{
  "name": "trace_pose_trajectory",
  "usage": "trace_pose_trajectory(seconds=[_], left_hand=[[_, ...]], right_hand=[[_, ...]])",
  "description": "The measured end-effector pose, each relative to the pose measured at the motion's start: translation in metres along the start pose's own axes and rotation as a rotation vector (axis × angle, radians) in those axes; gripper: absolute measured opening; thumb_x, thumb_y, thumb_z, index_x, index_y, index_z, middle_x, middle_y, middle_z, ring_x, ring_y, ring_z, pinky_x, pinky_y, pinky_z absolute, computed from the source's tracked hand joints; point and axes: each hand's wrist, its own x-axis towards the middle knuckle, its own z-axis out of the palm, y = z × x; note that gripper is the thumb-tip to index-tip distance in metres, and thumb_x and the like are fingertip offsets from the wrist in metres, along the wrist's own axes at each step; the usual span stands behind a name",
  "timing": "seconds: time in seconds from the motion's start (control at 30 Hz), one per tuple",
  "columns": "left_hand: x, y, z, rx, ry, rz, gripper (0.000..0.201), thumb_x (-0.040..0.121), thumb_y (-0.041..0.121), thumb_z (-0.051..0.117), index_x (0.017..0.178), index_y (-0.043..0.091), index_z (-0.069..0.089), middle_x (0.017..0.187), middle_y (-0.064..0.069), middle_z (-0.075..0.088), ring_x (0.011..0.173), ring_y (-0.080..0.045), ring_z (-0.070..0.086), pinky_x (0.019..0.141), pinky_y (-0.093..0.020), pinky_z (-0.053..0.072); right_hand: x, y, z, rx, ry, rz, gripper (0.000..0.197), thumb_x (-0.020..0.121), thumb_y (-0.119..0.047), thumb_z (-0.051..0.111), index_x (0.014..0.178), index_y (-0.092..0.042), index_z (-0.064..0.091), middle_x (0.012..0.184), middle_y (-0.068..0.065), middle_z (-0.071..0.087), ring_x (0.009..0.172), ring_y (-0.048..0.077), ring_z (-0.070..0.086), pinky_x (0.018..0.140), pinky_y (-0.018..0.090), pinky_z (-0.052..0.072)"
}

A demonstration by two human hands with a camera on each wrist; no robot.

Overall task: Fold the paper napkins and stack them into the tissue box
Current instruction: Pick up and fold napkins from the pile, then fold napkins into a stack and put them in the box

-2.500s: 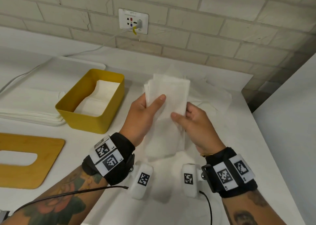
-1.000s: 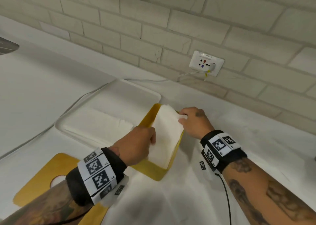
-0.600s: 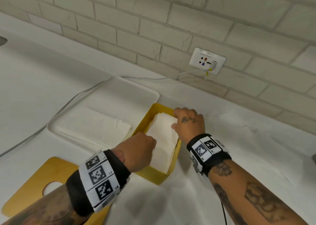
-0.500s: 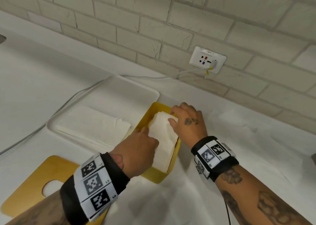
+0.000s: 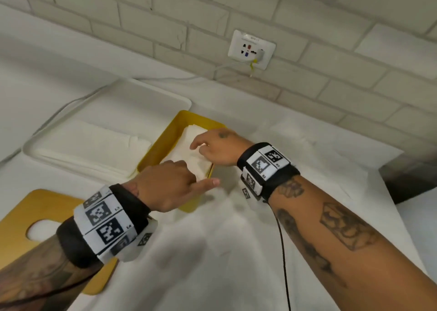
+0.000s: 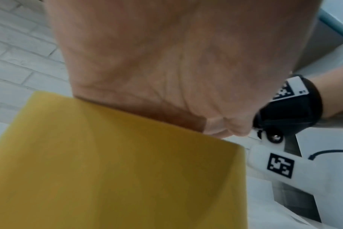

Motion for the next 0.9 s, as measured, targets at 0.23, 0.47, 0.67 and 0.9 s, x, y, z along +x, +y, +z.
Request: trace_pose_trajectory(seconds=[0.23, 0.47, 0.67, 0.9], left_hand=[[-0.031, 0.051, 0.011, -0.348, 0.609, 0.426, 0.034, 0.095, 0.051, 0.058, 0.096, 0.023, 0.077, 0.092, 0.011, 0.070, 0.083, -0.003, 0.060, 0.071, -0.005, 0.041], [-0.013, 0.110, 0.061, -0.261, 0.125, 0.148, 0.036, 0.096, 0.045, 0.066, 0.123, 0.022, 0.068, 0.112, 0.005, 0.070, 0.100, -0.008, 0.064, 0.086, -0.023, 0.050], [0.017, 0.126, 0.075, -0.334, 0.002, -0.102, 0.069, 0.089, 0.049, 0.073, 0.146, 0.019, 0.046, 0.134, -0.006, 0.059, 0.118, -0.023, 0.058, 0.092, -0.028, 0.046], [0.032, 0.132, 0.084, -0.548, 0.025, -0.226, 0.077, 0.081, 0.029, 0.086, 0.145, 0.021, 0.044, 0.113, -0.003, 0.056, 0.101, -0.022, 0.057, 0.084, -0.028, 0.046]], right_hand=[[-0.113, 0.071, -0.004, 0.429, 0.344, 0.167, 0.025, 0.095, -0.017, 0.058, 0.112, -0.026, 0.074, 0.113, -0.009, 0.070, 0.104, 0.008, 0.065, 0.087, 0.016, 0.045], [-0.202, 0.118, 0.070, 0.493, 0.170, 0.441, 0.012, 0.095, -0.020, 0.063, 0.097, -0.017, 0.074, 0.092, -0.006, 0.073, 0.076, 0.005, 0.071, 0.066, 0.011, 0.048], [-0.235, 0.139, 0.113, 0.550, 0.308, 0.732, 0.017, 0.090, -0.030, 0.066, 0.103, -0.019, 0.069, 0.108, -0.001, 0.067, 0.102, 0.016, 0.063, 0.086, 0.030, 0.050], [-0.273, 0.135, 0.136, 0.995, 0.406, 0.867, 0.040, 0.076, -0.040, 0.086, 0.103, -0.017, 0.066, 0.087, 0.003, 0.076, 0.078, 0.014, 0.074, 0.060, 0.026, 0.056]])
